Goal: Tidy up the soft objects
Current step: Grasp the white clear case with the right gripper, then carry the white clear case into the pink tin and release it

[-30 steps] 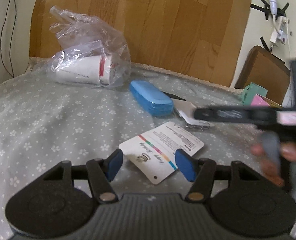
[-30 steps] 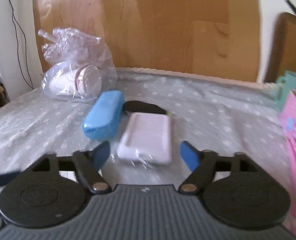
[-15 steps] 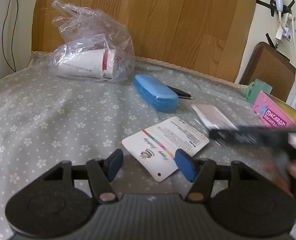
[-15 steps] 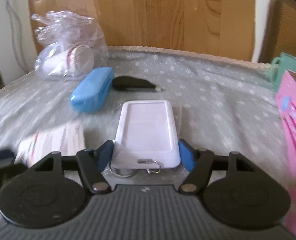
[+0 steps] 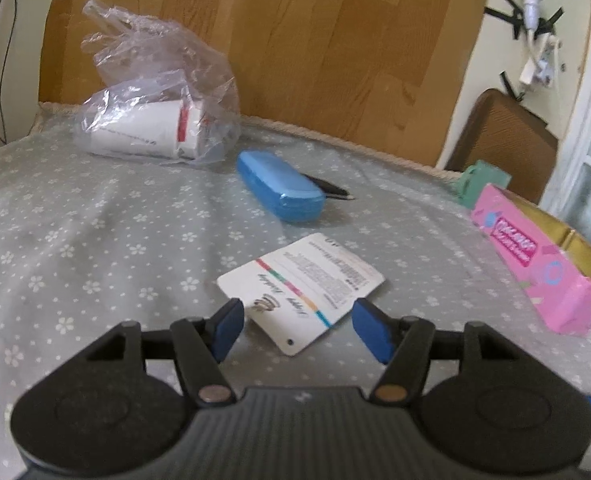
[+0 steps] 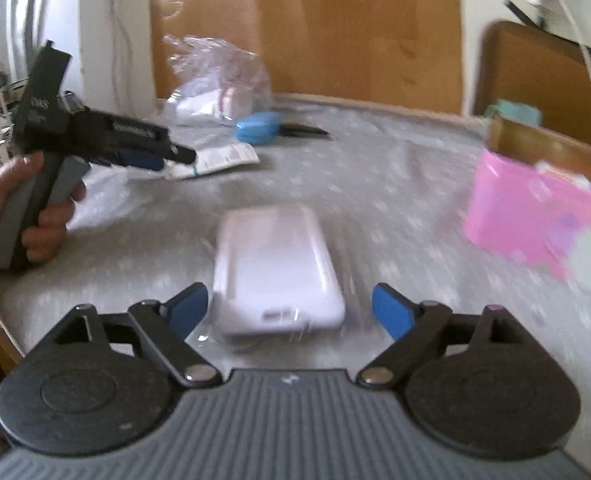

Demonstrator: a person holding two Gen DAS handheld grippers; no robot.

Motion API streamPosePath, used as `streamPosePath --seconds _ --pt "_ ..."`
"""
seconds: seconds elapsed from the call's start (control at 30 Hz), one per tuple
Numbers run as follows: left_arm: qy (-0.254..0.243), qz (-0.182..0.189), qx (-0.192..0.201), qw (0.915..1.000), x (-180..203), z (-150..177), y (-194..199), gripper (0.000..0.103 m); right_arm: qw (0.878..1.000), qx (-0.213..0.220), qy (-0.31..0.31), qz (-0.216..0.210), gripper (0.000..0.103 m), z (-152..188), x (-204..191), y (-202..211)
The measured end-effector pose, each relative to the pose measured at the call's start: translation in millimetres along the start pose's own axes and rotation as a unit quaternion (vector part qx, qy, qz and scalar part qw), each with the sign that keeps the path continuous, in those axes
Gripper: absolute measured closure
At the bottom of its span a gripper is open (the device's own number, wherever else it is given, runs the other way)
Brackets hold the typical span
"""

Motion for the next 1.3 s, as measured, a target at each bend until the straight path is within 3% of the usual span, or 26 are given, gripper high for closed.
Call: streamPosePath --seconds 0.1,0.23,0.3,0.43,0.57,0.67,0.77,0.93,1.13,1.3 --pt "0.014 0.041 -0.017 0.9989 20.2 9.9 11.1 0.042 1.000 0.006 -0.019 0.002 0.012 12.1 1.4 11.1" --pt "-0.036 0.097 -0.052 0.9932 73.5 27.1 14.4 0.042 1.000 0.007 0.007 0.008 0.016 15.8 -2.4 12.0" --pt "-0.047 0.117 -0.087 0.9883 94.6 39.3 8.6 0.042 1.000 0.010 0.011 0.025 0.022 16.9 -0.2 14.1" --pt "-0.047 0.141 -0.137 0.9793 116.2 59.5 -1.4 0.039 0.997 0.018 -0.005 0.071 0.023 17.8 22.9 21.8" --pt "-0.060 0.138 -0.133 0.9797 125.6 68.1 -0.3 0.035 0.998 0.021 -0.014 0.064 0.030 19.8 28.0 23.9" --pt "-0.052 0.151 -0.143 0.9766 129.8 74.9 3.5 0.044 0.999 0.017 -0.009 0.034 0.043 17.6 16.9 13.8" --pt "-0.061 0.137 -0.139 0.9789 131.5 73.7 7.4 0.045 0.998 0.021 -0.008 0.059 0.058 10.5 16.2 8.6" --pt "-0.069 0.175 -0.102 0.9769 155.7 44.7 23.6 0.045 0.995 0.047 -0.042 0.077 0.068 2.9 33.5 23.0" --pt "-0.125 0.226 -0.072 0.9633 233.2 10.6 19.1 0.045 0.978 0.116 -0.037 0.168 0.068 -21.3 70.3 61.9" --pt "-0.178 0.250 -0.054 0.9501 311.6 4.8 -15.8 0.037 0.960 0.128 -0.075 0.239 0.067 -29.6 138.0 67.1"
Point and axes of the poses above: each gripper's, at about its wrist camera, not at the fingertips, and y roughly against the way its jaws point, x to its right, z to its underside, the point moved 7 cm from there along -y, roughly the way its jaws point, and after that the axes turned 10 degrees about y, right-handed, at the moved point
